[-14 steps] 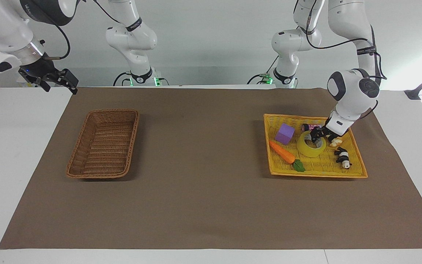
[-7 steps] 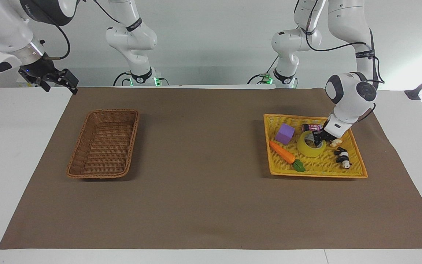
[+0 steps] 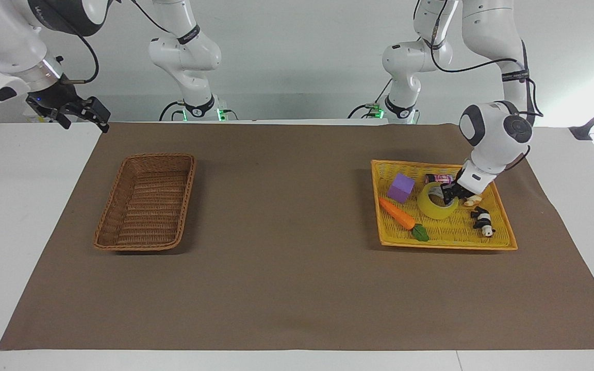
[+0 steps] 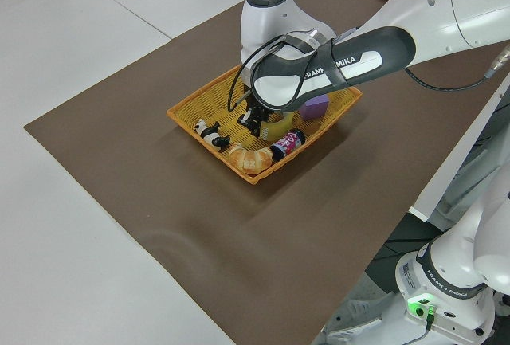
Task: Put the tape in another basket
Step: 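Grasp the tape roll rim with the left gripper and lift it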
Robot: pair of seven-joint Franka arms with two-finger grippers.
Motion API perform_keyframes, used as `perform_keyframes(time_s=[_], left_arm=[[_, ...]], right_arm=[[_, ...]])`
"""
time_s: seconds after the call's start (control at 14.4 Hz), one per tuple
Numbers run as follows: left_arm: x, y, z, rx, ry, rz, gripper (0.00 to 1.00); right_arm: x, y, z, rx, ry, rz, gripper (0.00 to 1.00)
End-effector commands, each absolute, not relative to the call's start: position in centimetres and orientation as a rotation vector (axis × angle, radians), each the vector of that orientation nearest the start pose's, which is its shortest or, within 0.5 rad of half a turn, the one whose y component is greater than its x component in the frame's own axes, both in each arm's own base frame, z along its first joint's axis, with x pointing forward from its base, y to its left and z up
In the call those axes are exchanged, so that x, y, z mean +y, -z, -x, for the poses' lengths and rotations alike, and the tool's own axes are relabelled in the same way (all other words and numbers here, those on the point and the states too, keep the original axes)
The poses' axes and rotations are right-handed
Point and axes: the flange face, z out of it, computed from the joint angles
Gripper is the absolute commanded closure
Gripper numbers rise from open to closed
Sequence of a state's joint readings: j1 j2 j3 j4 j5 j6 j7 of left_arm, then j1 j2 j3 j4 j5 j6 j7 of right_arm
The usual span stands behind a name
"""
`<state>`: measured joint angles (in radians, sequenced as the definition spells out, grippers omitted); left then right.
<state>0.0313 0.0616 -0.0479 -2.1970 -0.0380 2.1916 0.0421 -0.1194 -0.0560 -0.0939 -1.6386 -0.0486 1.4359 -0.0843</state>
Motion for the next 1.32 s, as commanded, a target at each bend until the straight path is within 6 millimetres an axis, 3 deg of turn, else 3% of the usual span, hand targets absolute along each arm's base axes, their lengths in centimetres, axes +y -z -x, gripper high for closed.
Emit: perform_keyframes(time_s=[0.0, 0.14, 0.21, 0.35, 0.56, 0.84, 0.91, 1.11, 1.25], left_arm=[[-1.4, -42.2, -56.0, 0.019, -0.132, 3.172, 1.0], [-2.0, -45.0, -56.4, -0.057, -0.108, 3.179, 1.0], [-3.4, -45.8, -56.4, -0.079, -0.107, 3.178, 1.0], [-8.5, -47.4, -56.0, -0.179, -0.083, 3.197, 1.0], [-17.8, -47.9, -54.1, -0.243, -0.097, 3.243, 1.0], [-26.5, -49.3, -51.4, -0.244, -0.097, 3.332, 0.99], [-27.8, -49.6, -51.1, -0.297, -0.12, 3.363, 0.99], [-29.8, -50.1, -50.5, -0.404, -0.17, 3.444, 1.0], [-33.8, -51.5, -48.9, -0.41, -0.169, 3.496, 1.0]], right_arm=[[-11.7, -61.3, -50.3, 0.199, -0.224, 3.15, 0.0], [-11.7, -61.3, -50.3, 0.199, -0.224, 3.15, 0.0], [-11.7, -61.3, -50.3, 0.201, -0.227, 3.15, 0.0], [-11.8, -62.3, -49.0, 0.21, -0.245, 3.142, 0.0], [-11.7, -62.3, -49.1, 0.193, -0.233, 3.145, 0.0], [-10.6, -62.5, -49.2, -0.045, -0.224, 3.131, 0.0], [-9.3, -62.5, -49.5, -0.083, -0.223, 3.131, 0.0], [-7.9, -62.4, -49.5, -0.107, -0.23, 3.065, 0.0], [-7.1, -62.3, -49.3, -0.092, -0.222, 2.944, 0.0]])
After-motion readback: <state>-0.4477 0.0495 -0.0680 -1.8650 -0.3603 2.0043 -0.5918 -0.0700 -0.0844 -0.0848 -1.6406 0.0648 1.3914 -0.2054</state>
